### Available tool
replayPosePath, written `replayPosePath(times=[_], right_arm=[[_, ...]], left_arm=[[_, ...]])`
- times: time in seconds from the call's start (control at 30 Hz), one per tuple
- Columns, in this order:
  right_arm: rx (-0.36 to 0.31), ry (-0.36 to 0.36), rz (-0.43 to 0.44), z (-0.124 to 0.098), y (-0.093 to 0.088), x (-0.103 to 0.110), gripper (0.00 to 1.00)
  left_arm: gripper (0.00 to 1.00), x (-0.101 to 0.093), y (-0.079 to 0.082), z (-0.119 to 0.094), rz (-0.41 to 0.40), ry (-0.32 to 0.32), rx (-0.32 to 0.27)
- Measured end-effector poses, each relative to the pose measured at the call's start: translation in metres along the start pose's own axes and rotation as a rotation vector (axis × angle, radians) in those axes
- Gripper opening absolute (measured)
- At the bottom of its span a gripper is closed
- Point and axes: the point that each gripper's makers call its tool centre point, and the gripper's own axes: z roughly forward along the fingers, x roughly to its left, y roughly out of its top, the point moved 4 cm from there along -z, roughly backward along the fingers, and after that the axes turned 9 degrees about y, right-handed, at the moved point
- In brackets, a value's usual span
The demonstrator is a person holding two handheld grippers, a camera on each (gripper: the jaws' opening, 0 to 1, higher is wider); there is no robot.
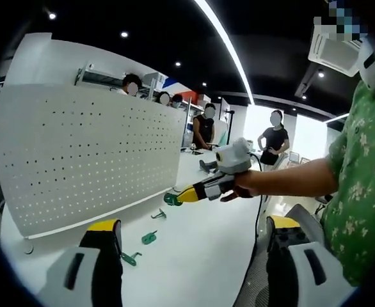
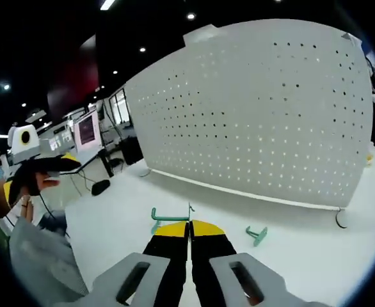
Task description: Insert the hook assembly into the mounting plate slot until the hook locks in place.
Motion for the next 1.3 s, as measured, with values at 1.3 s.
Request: replayPosePath(times=[1.3], right_arm=[[-0.599, 0.5, 0.326, -0.056, 0.106, 0.084, 0.0]], left_arm=[[0.89, -0.02, 0.086, -0.024, -0.124, -0.167, -0.232]])
